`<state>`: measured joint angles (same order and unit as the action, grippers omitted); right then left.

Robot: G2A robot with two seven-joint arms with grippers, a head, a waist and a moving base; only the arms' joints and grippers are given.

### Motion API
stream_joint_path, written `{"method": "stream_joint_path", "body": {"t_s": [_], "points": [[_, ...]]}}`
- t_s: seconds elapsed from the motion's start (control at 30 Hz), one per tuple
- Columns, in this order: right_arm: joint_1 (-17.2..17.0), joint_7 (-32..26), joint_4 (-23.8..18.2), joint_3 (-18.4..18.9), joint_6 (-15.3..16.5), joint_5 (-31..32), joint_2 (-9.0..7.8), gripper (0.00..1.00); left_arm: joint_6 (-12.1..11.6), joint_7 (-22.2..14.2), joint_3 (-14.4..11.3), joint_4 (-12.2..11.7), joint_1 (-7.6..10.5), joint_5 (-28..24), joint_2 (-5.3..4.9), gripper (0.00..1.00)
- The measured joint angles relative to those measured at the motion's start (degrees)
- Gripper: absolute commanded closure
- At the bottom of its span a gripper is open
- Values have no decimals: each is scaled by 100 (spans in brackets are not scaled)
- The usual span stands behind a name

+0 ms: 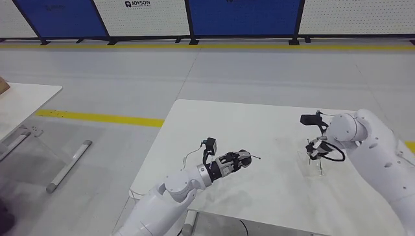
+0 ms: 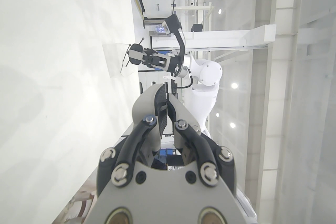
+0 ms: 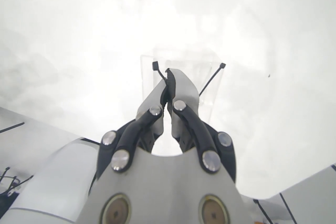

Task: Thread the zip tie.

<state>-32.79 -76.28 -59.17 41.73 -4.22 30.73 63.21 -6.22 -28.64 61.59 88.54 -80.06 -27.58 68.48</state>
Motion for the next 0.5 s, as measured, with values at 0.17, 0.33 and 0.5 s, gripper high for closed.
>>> {"method": "stream_joint_path", "body": {"t_s": [0.17,0.33,0.5], "points": [[-968,-7,-1358,1119,21,-33,-513,100,0,0,0,0,0,0,0,100],[-980,-22,-1383,1154,28,-36,-524,100,0,0,0,0,0,0,0,100],[-987,-18,-1385,1155,27,-36,-524,100,0,0,0,0,0,0,0,100]]}}
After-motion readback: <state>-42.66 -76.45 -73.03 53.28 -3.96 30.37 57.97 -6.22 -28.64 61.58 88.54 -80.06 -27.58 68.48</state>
